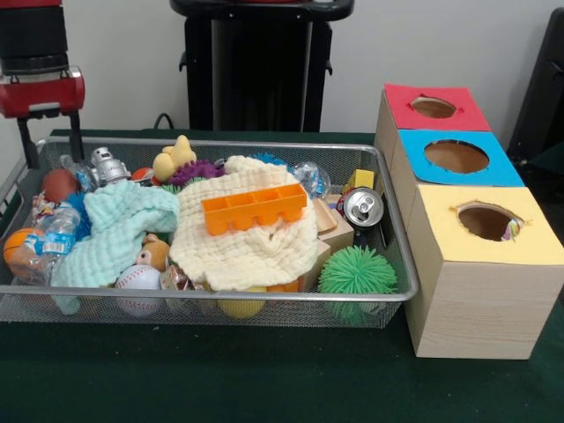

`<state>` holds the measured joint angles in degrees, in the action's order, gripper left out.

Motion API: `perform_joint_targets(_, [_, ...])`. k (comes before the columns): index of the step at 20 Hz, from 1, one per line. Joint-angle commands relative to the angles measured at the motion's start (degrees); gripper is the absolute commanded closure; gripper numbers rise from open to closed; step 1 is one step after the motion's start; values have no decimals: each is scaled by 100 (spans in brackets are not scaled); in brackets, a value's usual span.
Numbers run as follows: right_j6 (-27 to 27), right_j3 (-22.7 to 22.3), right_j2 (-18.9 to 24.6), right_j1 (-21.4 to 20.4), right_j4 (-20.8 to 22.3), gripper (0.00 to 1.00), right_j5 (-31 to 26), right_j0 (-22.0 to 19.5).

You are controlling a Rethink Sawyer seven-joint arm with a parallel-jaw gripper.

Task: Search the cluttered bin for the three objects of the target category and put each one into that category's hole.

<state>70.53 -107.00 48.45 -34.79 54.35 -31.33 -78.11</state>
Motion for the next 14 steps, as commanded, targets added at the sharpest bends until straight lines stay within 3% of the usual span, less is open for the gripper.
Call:
perform_joint_targets(1, [-97, -181, -655, 432, 818, 0, 600, 189])
perform_joint_targets(7, [-58, -223, -912, 747, 1052, 0, 959, 124])
perform_joint_targets(14, [-452, -290, -821, 1219, 1073, 0, 1199, -259])
